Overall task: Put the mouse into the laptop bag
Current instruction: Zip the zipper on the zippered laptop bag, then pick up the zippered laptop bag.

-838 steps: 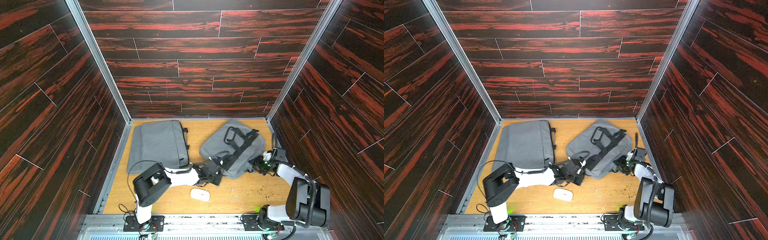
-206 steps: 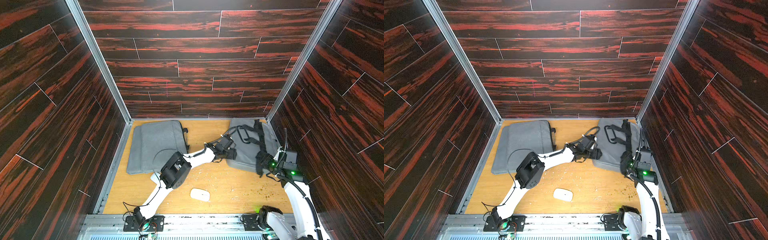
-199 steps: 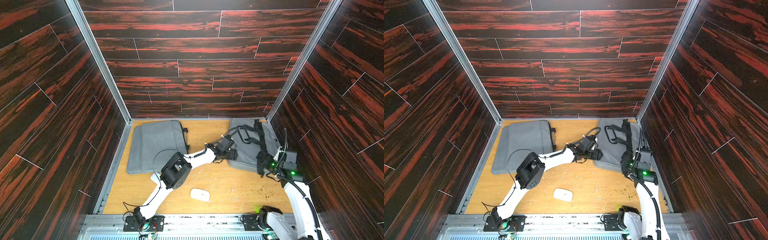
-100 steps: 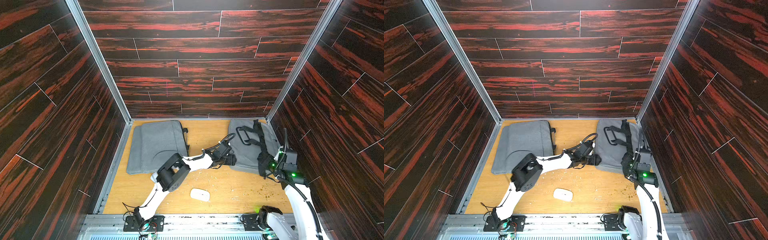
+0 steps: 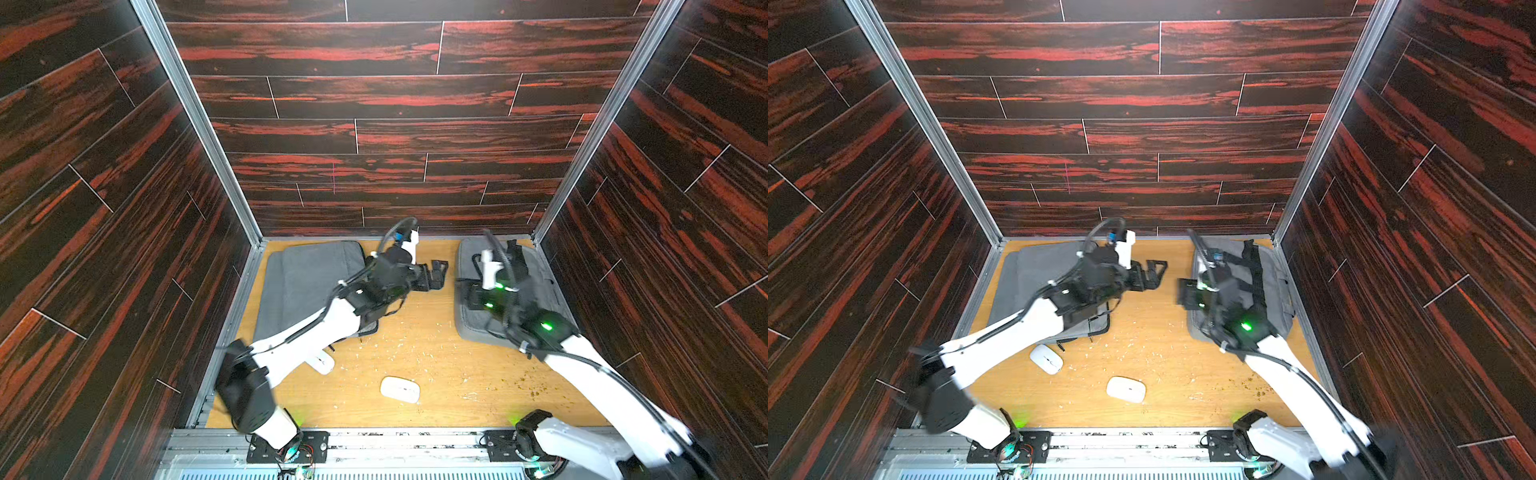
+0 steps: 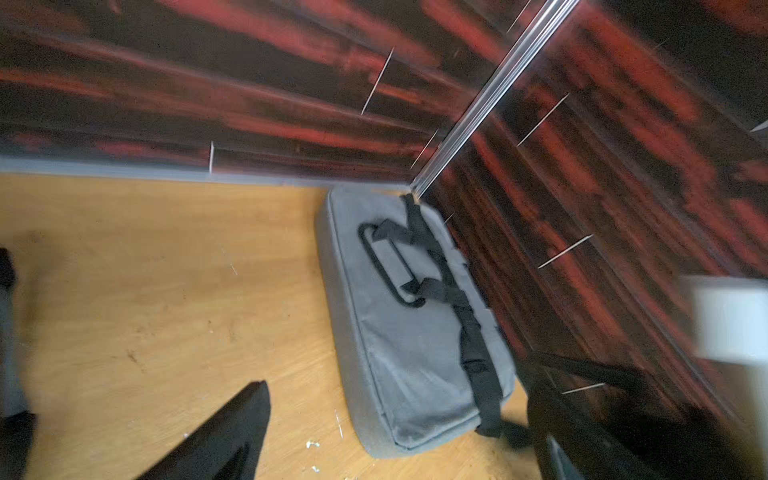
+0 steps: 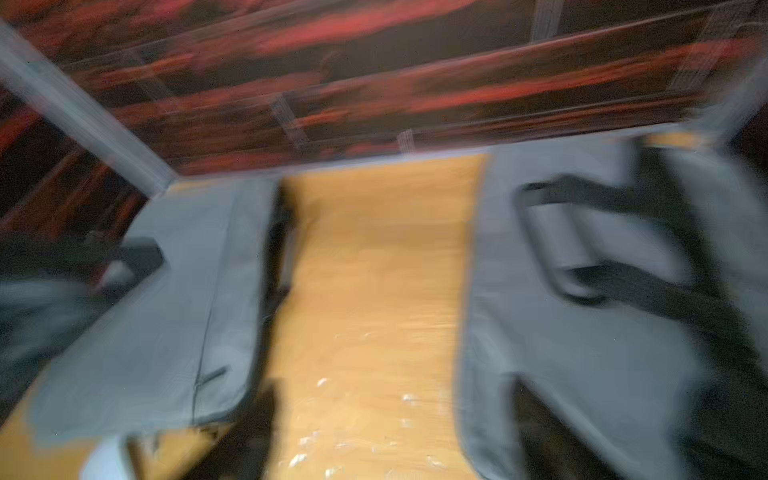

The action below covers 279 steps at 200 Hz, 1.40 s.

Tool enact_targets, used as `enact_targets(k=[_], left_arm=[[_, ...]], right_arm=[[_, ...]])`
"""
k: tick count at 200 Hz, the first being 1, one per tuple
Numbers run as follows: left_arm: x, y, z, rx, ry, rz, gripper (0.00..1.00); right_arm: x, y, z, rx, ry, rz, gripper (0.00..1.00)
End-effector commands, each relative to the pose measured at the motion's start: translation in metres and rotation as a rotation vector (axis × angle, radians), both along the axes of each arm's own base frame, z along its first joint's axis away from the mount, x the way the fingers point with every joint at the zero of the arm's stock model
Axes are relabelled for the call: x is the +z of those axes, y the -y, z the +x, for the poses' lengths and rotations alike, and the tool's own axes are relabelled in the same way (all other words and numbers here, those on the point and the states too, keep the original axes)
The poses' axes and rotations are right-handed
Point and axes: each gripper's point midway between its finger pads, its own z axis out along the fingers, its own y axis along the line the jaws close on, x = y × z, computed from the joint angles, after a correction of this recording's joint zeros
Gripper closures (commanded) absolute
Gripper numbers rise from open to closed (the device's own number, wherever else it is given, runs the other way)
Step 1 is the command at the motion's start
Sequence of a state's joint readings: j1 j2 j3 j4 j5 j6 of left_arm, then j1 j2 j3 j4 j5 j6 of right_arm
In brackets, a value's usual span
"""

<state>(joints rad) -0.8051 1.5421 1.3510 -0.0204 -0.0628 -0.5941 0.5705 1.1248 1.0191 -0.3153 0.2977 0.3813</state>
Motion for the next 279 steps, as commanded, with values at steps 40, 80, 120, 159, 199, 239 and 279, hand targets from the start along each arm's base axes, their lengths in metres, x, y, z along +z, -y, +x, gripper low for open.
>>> enact_targets(k=[40, 80, 120, 159, 199, 239, 279], left_arm=[[-0.035, -0.078, -0.017, 0.185, -0.003, 0.169, 0.00], [-0.039, -0.132, -0.025, 0.334, 0.015, 0.290, 0.00], [-0.075, -0.219, -0.036, 0.580, -0.136, 0.356, 0.00], [-0.122, -0.303, -0.061, 0.793, -0.389, 0.357, 0.00], [-0.160, -0.350, -0.074, 0.899, -0.557, 0.219, 0.00], [-0.188, -0.395, -0.073, 0.999, -0.675, 0.164, 0.00], [-0.200, -0.399, -0.048, 0.951, -0.695, 0.066, 0.00]], right_arm=[[0.035, 0.013, 0.042, -0.128, 0.279, 0.255, 0.02], [-0.003, -0.022, 0.090, 0.068, 0.058, 0.227, 0.02], [-0.017, -0.087, 0.076, 0.342, -0.014, 0.430, 0.20], [-0.075, -0.167, 0.045, 0.575, -0.314, 0.373, 0.40], [-0.126, -0.196, 0.036, 0.607, -0.475, 0.302, 0.38], [-0.169, -0.208, 0.039, 0.580, -0.592, 0.206, 0.31], [-0.200, -0.222, 0.052, 0.556, -0.652, 0.173, 0.30]])
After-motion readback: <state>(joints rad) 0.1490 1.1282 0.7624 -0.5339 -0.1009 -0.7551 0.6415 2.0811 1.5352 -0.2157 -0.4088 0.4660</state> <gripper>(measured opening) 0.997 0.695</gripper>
